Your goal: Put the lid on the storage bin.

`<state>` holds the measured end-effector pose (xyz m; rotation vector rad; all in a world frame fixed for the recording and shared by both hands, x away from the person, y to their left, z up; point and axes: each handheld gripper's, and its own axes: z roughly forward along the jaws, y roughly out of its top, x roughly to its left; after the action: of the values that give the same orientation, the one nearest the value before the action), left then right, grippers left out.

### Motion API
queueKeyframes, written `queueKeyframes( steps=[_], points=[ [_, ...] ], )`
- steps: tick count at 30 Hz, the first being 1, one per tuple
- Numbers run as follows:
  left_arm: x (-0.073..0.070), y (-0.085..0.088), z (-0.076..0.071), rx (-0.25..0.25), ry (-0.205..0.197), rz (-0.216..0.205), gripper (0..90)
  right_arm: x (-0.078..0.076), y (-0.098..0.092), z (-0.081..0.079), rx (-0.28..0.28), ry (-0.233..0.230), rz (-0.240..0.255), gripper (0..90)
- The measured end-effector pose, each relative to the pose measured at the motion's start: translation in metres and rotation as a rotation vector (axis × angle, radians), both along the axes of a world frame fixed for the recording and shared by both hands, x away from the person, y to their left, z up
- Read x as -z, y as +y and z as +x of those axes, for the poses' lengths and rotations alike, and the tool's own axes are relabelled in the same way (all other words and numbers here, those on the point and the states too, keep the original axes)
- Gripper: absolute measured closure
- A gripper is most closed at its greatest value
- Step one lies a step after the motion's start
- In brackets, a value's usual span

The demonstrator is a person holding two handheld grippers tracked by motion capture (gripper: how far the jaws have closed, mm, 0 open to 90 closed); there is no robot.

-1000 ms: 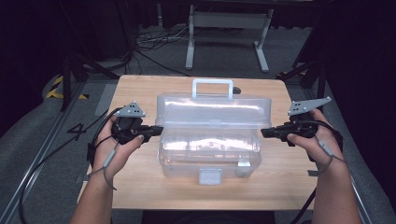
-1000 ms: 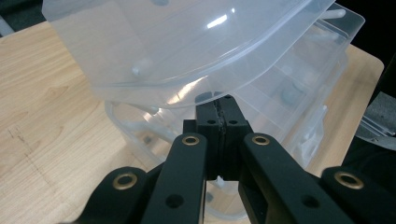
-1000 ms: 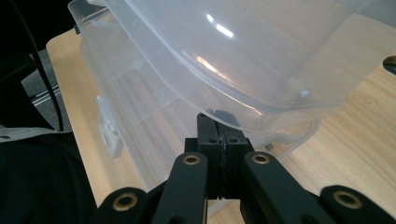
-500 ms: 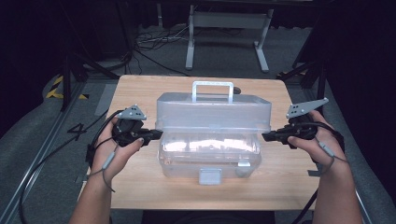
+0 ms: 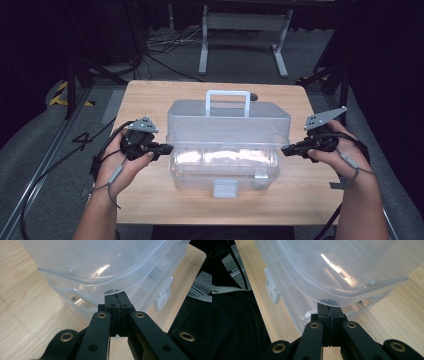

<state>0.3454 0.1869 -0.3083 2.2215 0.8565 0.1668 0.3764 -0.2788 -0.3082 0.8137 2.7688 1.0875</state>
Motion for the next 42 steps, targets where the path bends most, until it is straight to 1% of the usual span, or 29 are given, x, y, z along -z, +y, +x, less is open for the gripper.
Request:
queueKeyframes(
  steps=[7,10,12,13,14,16,25,32,35,39,42],
  points=[
    [0.002,0.000,-0.001,0.017,0.020,0.030,89.4,0.003,0.001,0.000,-0.014,0.017,-0.034,90.0],
    [0.002,-0.001,-0.001,0.020,0.023,0.034,89.1,0.003,0.002,-0.001,-0.019,0.021,-0.040,90.0],
    [0.003,-0.001,-0.001,0.027,0.030,0.048,88.8,0.004,0.002,-0.001,-0.026,0.028,-0.047,90.0],
    [0.003,-0.001,-0.001,0.027,0.030,0.048,88.8,0.004,0.002,-0.001,-0.026,0.028,-0.047,90.0],
    [0.003,-0.001,-0.002,0.033,0.037,0.059,88.8,0.005,0.002,-0.001,-0.032,0.032,-0.060,90.0],
    [0.004,-0.001,-0.002,0.036,0.042,0.066,88.8,0.005,0.003,-0.001,-0.037,0.038,-0.065,90.0],
    [0.006,-0.002,-0.002,0.047,0.064,0.084,88.0,0.008,0.004,0.000,-0.054,0.055,-0.085,90.0],
    [0.008,-0.002,-0.003,0.055,0.082,0.103,88.2,0.011,0.005,0.000,-0.081,0.064,-0.115,90.0],
    [0.008,-0.002,-0.003,0.057,0.083,0.109,88.2,0.011,0.006,0.000,-0.081,0.067,-0.120,90.0],
    [0.010,-0.003,-0.002,0.068,0.095,0.122,88.3,0.012,0.006,-0.001,-0.088,0.076,-0.131,89.9],
    [0.010,-0.004,-0.002,0.069,0.100,0.123,88.3,0.013,0.007,-0.001,-0.095,0.078,-0.138,89.9]
  ],
)
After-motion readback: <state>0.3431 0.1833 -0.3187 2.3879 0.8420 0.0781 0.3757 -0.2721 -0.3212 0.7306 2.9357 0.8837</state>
